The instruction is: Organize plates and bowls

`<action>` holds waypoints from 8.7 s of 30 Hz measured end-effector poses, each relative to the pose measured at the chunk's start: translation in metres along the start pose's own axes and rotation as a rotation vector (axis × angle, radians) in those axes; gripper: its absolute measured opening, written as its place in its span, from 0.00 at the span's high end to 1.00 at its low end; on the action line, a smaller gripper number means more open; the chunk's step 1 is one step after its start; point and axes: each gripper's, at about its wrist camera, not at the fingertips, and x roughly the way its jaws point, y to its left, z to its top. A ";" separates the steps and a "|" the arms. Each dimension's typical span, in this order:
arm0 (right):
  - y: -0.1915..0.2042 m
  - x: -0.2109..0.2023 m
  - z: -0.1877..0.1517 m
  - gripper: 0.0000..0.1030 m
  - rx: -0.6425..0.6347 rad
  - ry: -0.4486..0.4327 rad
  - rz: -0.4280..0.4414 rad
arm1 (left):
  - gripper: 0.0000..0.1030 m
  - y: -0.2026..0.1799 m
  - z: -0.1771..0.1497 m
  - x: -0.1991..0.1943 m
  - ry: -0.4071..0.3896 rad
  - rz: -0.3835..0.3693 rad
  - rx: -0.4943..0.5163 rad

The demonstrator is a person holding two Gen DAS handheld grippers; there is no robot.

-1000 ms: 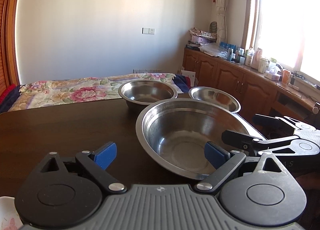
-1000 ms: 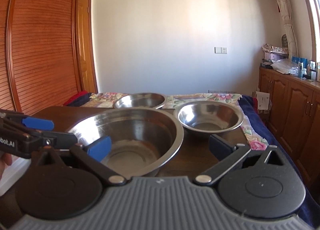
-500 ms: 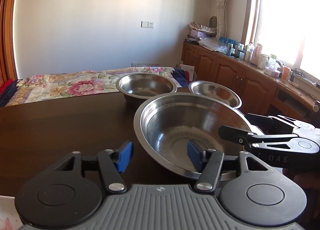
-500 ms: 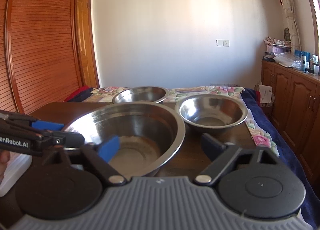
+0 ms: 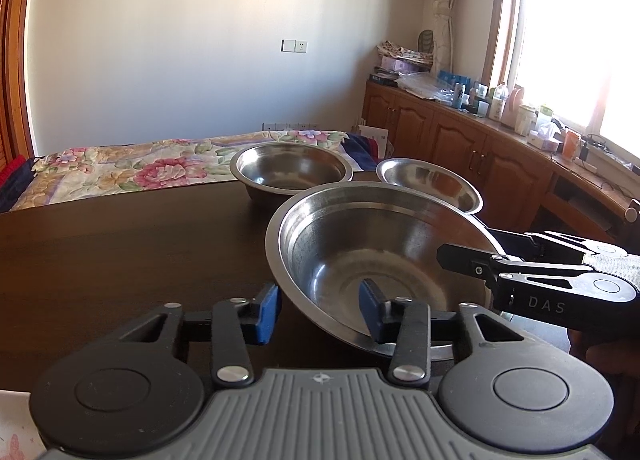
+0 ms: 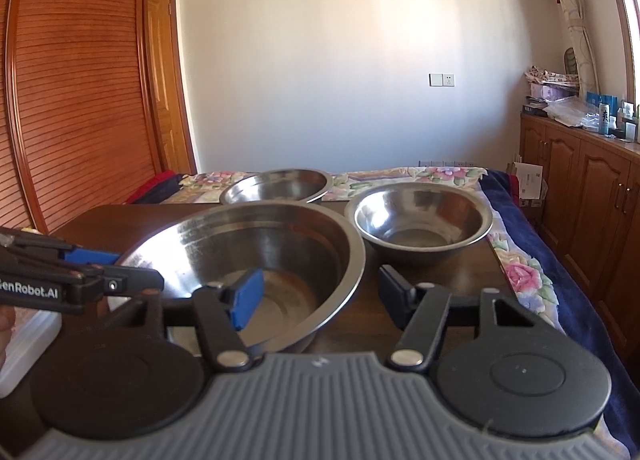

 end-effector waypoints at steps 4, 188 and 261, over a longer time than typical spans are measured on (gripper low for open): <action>0.000 0.001 0.000 0.49 0.000 0.005 0.003 | 0.60 0.000 0.000 0.000 0.004 -0.003 0.001; -0.024 0.129 0.089 0.52 -0.058 0.259 0.168 | 0.45 0.061 0.112 0.121 0.080 0.010 0.028; -0.008 0.010 0.099 0.75 0.028 0.216 0.212 | 0.69 0.025 0.084 -0.018 -0.004 -0.098 0.062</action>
